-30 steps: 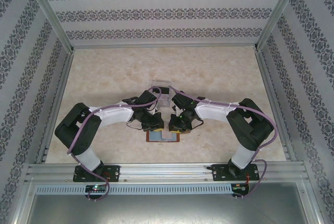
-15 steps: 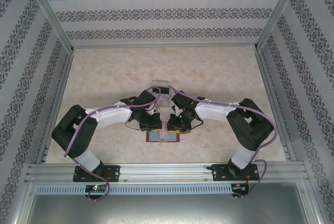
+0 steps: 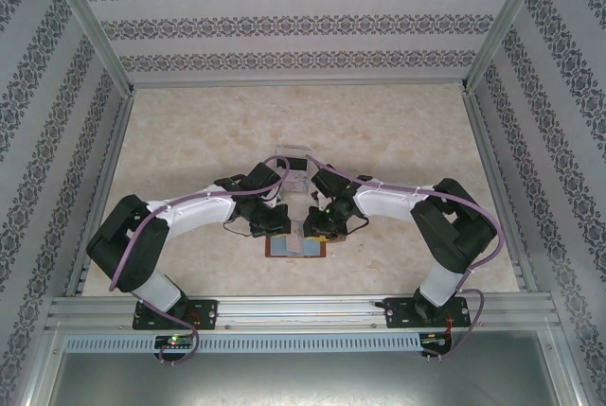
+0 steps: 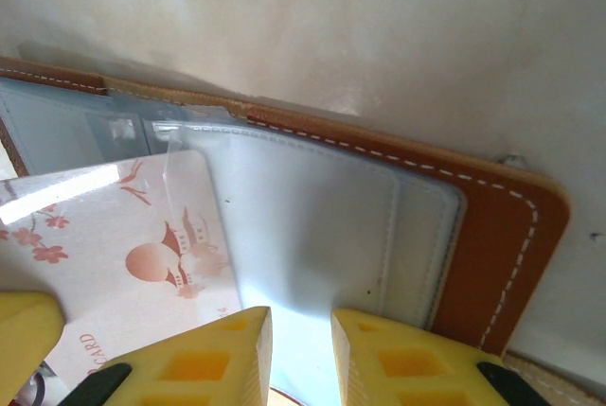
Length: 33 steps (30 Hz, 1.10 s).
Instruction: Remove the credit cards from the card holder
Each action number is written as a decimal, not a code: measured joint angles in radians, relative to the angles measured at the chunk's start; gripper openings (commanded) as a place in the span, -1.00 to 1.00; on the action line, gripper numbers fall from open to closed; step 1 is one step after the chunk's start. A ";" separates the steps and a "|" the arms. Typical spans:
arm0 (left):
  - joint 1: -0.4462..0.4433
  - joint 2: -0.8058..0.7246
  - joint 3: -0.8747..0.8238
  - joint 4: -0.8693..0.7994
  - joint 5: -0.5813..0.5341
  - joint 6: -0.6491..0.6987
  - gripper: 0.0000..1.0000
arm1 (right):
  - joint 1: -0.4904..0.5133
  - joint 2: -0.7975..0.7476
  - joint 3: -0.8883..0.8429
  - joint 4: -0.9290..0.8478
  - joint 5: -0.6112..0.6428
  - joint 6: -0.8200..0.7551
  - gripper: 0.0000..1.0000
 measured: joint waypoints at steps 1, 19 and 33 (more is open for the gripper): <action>0.000 -0.003 0.000 -0.003 -0.003 0.002 -0.87 | 0.000 0.000 0.000 0.000 0.000 0.000 -0.49; 0.013 -0.037 0.055 -0.136 -0.022 0.089 -0.93 | 0.000 0.000 0.000 -0.001 0.000 0.000 -0.49; 0.013 -0.032 0.260 -0.342 -0.089 0.480 -1.00 | 0.000 -0.038 0.000 -0.038 0.040 -0.004 -0.48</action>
